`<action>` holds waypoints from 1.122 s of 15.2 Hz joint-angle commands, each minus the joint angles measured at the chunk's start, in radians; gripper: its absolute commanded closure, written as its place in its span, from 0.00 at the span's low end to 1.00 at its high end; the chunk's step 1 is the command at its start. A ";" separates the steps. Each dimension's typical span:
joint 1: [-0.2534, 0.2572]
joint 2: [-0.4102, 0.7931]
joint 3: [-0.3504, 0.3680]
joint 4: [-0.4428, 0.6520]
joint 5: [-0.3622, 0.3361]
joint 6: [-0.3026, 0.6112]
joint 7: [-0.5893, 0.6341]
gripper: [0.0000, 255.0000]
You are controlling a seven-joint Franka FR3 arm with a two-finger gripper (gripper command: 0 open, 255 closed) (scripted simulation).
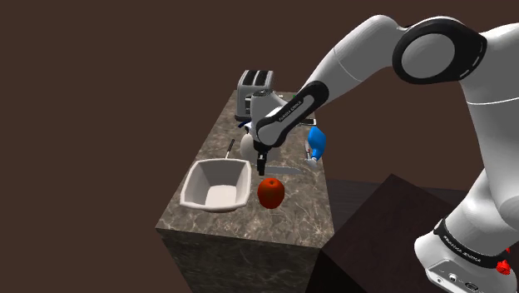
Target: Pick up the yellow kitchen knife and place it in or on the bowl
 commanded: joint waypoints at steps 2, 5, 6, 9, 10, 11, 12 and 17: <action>0.000 0.013 0.000 0.003 -0.001 0.001 -0.003 1.00; 0.003 0.003 0.001 -0.016 -0.001 0.010 0.002 1.00; 0.007 0.012 0.001 0.001 -0.001 0.002 0.006 1.00; 0.005 0.016 0.000 0.003 -0.001 0.004 0.003 1.00; -0.001 0.012 0.000 -0.002 -0.001 0.004 -0.003 1.00; -0.001 0.001 0.001 -0.004 0.001 -0.004 -0.004 1.00; -0.002 -0.009 0.002 -0.006 0.002 -0.012 -0.005 1.00; -0.006 -0.060 0.008 -0.012 0.008 -0.057 -0.009 1.00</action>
